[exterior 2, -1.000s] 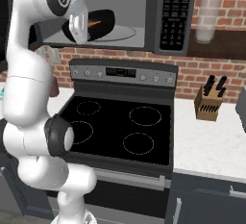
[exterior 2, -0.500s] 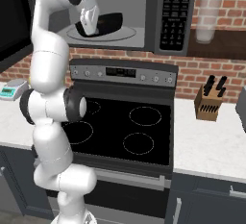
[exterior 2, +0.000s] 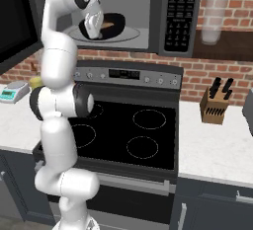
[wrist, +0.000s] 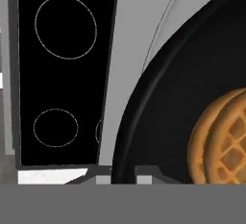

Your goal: Open the microwave, place the bowl with waffle inside the microwave, then close the microwave door and turn it on.

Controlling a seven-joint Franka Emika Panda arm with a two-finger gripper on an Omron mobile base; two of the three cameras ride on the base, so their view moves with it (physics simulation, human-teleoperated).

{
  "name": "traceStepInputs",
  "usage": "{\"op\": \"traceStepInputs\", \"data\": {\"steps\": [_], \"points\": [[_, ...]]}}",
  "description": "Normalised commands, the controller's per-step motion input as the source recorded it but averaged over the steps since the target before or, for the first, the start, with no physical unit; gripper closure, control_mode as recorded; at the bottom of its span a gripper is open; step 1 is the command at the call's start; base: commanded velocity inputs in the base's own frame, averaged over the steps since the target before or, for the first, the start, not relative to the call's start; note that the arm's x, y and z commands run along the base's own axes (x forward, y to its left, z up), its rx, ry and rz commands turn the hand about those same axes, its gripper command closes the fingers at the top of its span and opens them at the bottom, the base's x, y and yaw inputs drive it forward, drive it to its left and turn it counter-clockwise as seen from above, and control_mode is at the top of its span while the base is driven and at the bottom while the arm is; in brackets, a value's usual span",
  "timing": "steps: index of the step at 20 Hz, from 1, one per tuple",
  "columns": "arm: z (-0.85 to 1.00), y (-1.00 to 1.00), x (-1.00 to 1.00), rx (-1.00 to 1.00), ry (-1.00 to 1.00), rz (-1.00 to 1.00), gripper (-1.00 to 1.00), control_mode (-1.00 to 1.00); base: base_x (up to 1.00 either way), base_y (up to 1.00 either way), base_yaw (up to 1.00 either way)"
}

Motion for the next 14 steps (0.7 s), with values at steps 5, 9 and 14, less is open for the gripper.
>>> {"op": "traceStepInputs", "data": {"steps": [5,9,14], "points": [[0.00,0.06,0.02,0.00,-0.15,0.00,-1.00,-1.00,0.00,0.00,0.00],[-0.02,0.00,-0.98,0.00,-0.28,0.03,-1.00,-1.00,0.00,0.00,0.00],[-0.33,0.00,-1.00,-0.01,-0.37,0.04,-1.00,-1.00,0.00,0.00,0.00]]}}
